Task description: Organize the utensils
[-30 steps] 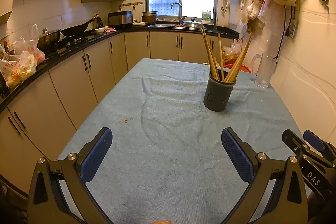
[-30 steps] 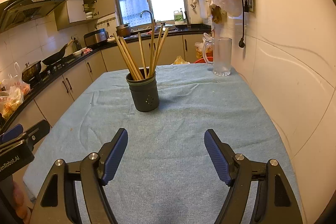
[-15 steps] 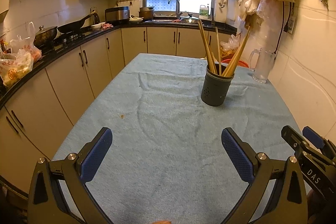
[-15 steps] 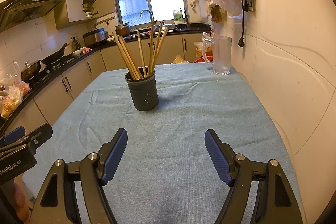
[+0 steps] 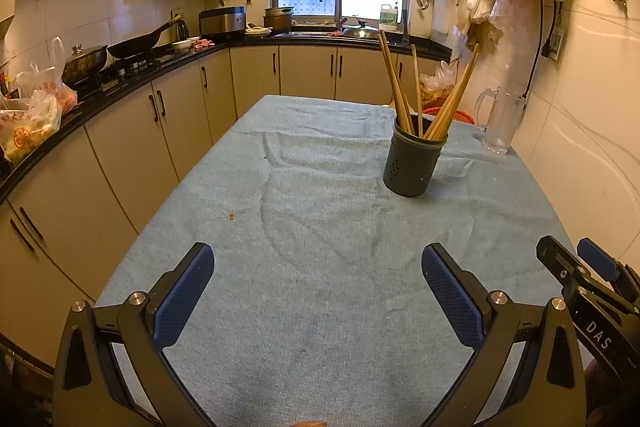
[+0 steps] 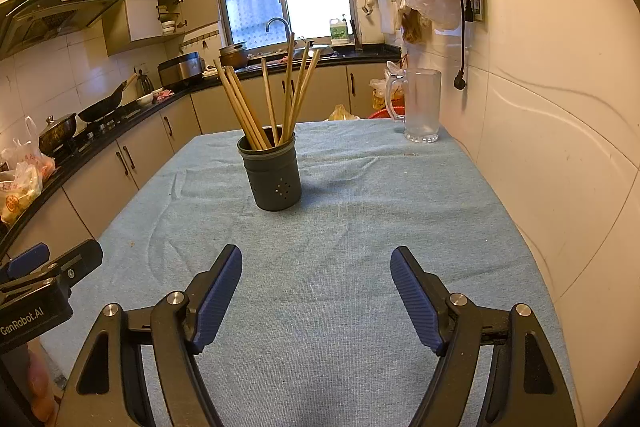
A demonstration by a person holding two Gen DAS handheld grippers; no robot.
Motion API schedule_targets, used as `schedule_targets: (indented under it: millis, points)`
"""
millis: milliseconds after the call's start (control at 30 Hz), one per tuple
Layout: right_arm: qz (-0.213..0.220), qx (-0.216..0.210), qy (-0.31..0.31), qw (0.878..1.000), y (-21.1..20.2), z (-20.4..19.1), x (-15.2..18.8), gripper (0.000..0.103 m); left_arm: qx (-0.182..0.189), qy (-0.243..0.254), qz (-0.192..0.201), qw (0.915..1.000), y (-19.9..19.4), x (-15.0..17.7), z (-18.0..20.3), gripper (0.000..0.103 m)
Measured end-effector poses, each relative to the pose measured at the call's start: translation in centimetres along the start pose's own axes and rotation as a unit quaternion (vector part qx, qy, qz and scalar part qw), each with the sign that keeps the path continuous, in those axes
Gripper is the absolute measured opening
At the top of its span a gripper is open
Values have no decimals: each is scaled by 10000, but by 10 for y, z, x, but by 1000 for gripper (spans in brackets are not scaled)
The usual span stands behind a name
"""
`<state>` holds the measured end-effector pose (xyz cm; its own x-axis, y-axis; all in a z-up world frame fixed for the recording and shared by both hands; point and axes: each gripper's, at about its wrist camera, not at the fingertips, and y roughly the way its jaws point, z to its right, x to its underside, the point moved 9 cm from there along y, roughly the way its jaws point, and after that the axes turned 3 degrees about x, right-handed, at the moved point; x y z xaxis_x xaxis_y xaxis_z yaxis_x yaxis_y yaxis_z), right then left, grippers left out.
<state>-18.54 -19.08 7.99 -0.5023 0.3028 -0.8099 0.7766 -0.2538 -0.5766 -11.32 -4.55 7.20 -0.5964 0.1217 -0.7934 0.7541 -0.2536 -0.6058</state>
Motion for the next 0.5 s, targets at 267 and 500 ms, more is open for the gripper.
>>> schedule_targets:
  millis: [267, 500]
  points:
    - [-1, -2, -1, 10000, 0, 0, 0, 81, 5, 6, -14, 10000, 1, 1, 1, 103]
    - [-11, -3, -1, 10000, 0, 0, 0, 82, 22, 26, -47, 10000, 3, 4, 2, 103]
